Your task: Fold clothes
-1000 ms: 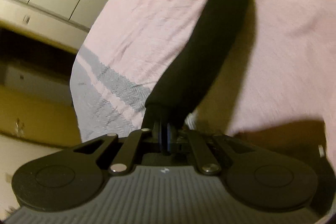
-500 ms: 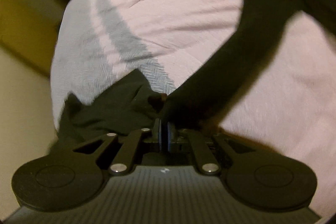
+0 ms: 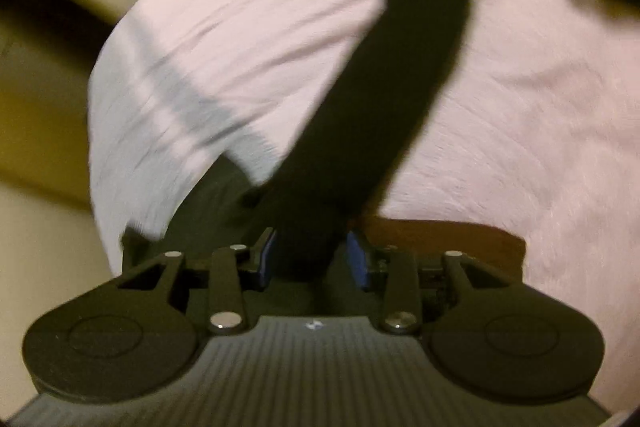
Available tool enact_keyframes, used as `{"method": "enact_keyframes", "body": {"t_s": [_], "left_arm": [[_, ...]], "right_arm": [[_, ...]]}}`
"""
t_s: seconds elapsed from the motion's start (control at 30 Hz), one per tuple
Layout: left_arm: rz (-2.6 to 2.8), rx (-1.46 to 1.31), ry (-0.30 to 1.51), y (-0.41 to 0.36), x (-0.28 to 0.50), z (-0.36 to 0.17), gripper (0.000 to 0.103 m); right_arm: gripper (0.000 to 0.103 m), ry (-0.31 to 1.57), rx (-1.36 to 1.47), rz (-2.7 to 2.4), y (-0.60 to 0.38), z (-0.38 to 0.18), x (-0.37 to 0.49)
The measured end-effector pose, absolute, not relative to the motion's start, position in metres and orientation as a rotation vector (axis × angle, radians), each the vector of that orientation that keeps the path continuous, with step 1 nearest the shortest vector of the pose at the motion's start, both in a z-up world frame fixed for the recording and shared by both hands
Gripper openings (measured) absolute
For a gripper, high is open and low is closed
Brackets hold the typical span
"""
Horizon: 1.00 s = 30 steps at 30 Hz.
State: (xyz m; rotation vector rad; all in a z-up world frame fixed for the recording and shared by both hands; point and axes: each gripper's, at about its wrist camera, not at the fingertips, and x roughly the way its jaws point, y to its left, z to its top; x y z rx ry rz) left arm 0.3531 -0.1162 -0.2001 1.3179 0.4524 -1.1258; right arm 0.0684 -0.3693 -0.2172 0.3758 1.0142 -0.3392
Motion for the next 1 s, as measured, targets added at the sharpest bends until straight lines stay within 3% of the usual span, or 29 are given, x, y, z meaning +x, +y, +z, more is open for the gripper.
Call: {"method": "enact_keyframes", "body": {"t_s": [0.1, 0.13, 0.17, 0.2, 0.4, 0.53, 0.73, 1.0], "left_arm": [[-1.073, 1.456, 0.394, -0.132, 0.348, -0.229, 0.034], [-1.047, 1.481, 0.394, -0.136, 0.351, -0.236, 0.029], [-1.045, 1.495, 0.398, -0.137, 0.353, -0.239, 0.023], [-1.049, 1.502, 0.401, -0.137, 0.353, -0.239, 0.005], [-1.198, 1.385, 0.498, -0.106, 0.343, -0.179, 0.004], [-1.249, 1.384, 0.652, -0.095, 0.340, -0.192, 0.004], [-1.257, 1.395, 0.689, -0.101, 0.340, -0.207, 0.007], [-1.207, 1.318, 0.744, -0.090, 0.347, -0.183, 0.015]], "right_arm": [[0.048, 1.019, 0.359, -0.324, -0.365, -0.218, 0.071], [0.048, 1.021, 0.350, -0.319, -0.364, -0.218, 0.072], [0.048, 1.022, 0.341, -0.315, -0.363, -0.219, 0.073], [0.048, 1.024, 0.332, -0.314, -0.362, -0.219, 0.074], [0.048, 1.013, 0.335, -0.346, -0.371, -0.215, 0.068], [0.048, 1.046, 0.366, -0.351, -0.376, -0.228, 0.072], [0.049, 1.064, 0.350, -0.269, -0.365, -0.231, 0.088], [0.049, 1.078, 0.369, -0.293, -0.368, -0.221, 0.076]]}}
